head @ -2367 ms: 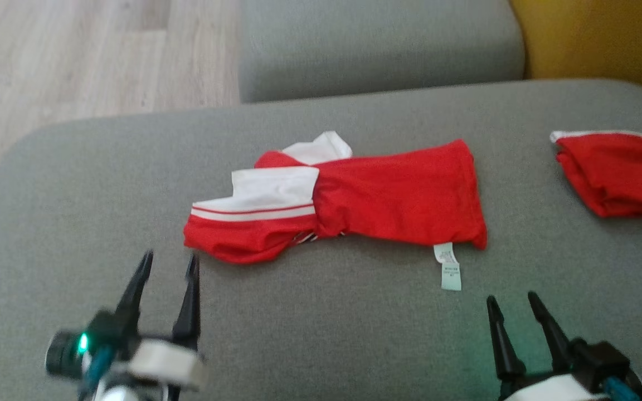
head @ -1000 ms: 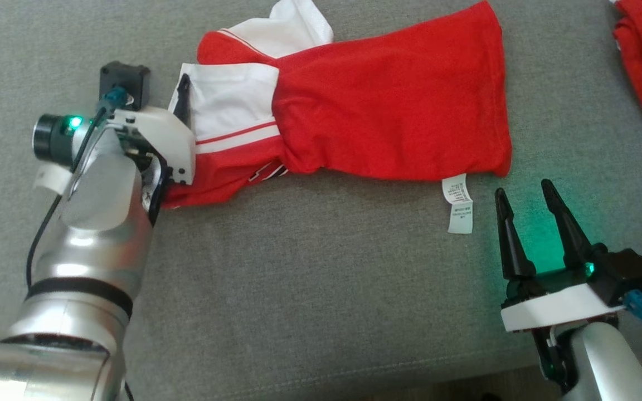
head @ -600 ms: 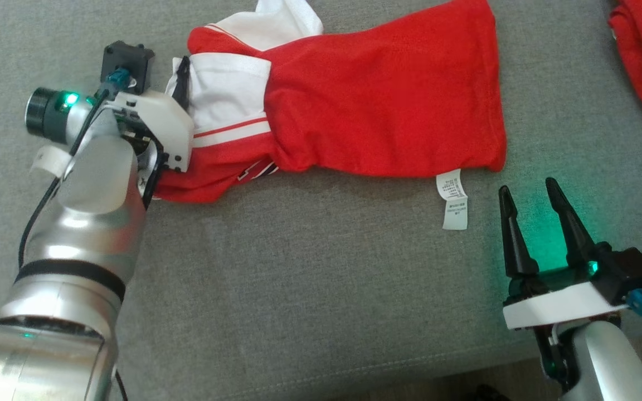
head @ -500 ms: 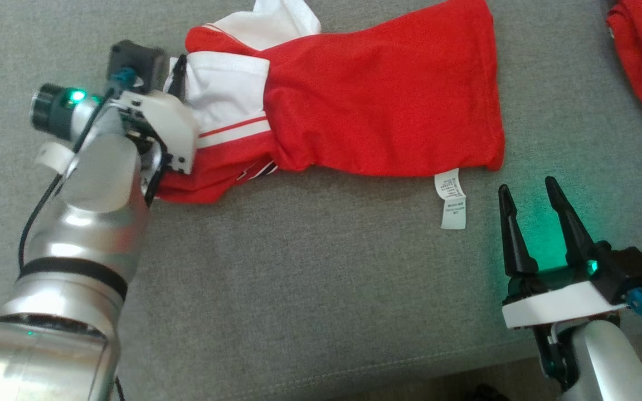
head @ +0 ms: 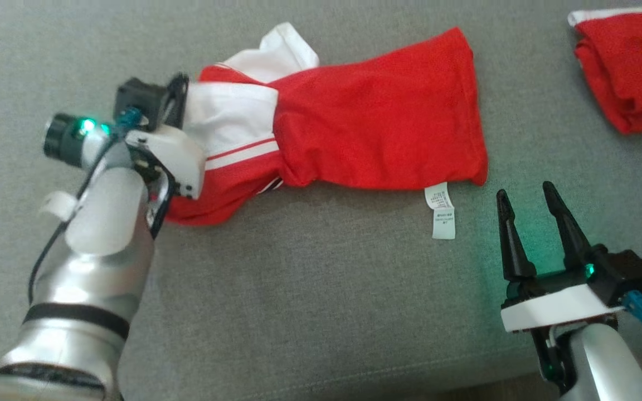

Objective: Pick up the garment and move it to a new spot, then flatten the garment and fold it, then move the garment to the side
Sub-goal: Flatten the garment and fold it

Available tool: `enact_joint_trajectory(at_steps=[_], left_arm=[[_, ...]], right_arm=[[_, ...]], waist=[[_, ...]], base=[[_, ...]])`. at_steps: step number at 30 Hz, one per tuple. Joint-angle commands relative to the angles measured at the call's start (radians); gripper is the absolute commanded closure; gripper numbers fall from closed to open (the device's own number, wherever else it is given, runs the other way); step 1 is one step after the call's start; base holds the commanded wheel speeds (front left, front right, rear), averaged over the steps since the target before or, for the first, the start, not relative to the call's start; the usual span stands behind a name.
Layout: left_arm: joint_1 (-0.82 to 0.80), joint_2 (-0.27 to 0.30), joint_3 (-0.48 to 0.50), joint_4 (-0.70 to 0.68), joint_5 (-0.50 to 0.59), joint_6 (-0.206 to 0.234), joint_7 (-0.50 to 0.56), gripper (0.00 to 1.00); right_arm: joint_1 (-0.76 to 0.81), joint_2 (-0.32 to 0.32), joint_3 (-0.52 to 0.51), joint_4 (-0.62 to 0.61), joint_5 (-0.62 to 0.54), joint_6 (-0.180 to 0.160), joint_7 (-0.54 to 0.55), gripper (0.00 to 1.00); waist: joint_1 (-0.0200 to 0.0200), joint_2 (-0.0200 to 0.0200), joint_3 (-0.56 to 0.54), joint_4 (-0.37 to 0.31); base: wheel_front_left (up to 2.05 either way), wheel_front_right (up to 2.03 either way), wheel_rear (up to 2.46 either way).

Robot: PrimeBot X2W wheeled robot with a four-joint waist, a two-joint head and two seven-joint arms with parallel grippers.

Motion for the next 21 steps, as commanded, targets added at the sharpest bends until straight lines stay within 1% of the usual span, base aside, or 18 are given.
enact_joint_trajectory(at_steps=[1,2,3,6,9,12,16,21], left_arm=[[0.017,0.064,0.04,-0.146,-0.02,0.005,-0.013,1.0],[0.045,0.076,0.046,-0.214,-0.027,0.003,-0.013,1.0],[0.045,0.076,0.046,-0.214,-0.027,0.003,-0.013,1.0],[0.13,0.107,0.061,-0.413,-0.041,0.006,-0.013,1.0],[0.2,0.137,0.075,-0.589,-0.047,0.009,-0.013,1.0],[0.245,0.163,0.087,-0.732,-0.048,0.015,-0.013,1.0],[0.278,0.18,0.092,-0.835,-0.05,0.019,-0.013,1.0],[0.286,0.19,0.089,-0.876,-0.049,0.022,-0.013,1.0]], right_arm=[[0.01,0.005,0.013,-0.007,0.007,-0.001,-0.006,0.0],[0.012,0.006,0.012,0.011,0.014,-0.001,-0.006,0.0],[0.012,0.006,0.012,0.011,0.014,-0.001,-0.006,0.0],[0.001,0.009,0.0,0.077,0.031,-0.001,-0.006,0.0],[-0.037,0.008,-0.018,0.174,0.028,-0.001,-0.006,0.0],[-0.104,0.007,-0.023,0.285,0.008,-0.001,-0.002,0.0],[-0.2,0.006,-0.04,0.408,-0.049,-0.001,0.01,0.0],[-0.278,0.008,-0.046,0.527,-0.116,-0.001,0.007,0.0]], waist=[[-0.0001,0.0,-0.046,0.024],[-0.0001,0.0,-0.056,0.03],[-0.0001,0.0,-0.056,0.03],[-0.0001,0.0,-0.082,0.047],[-0.0001,0.0,-0.094,0.061],[-0.0001,0.0,-0.095,0.071],[-0.0001,0.0,-0.09,0.087],[-0.0001,0.0,-0.083,0.103]], base=[[0.0,0.0,0.0],[0.0,0.0,0.0],[0.0,0.0,0.0],[0.0,0.0,0.0],[0.0,0.0,0.0],[0.0,0.0,0.0],[0.0,0.0,0.0],[0.0,0.0,0.0]])
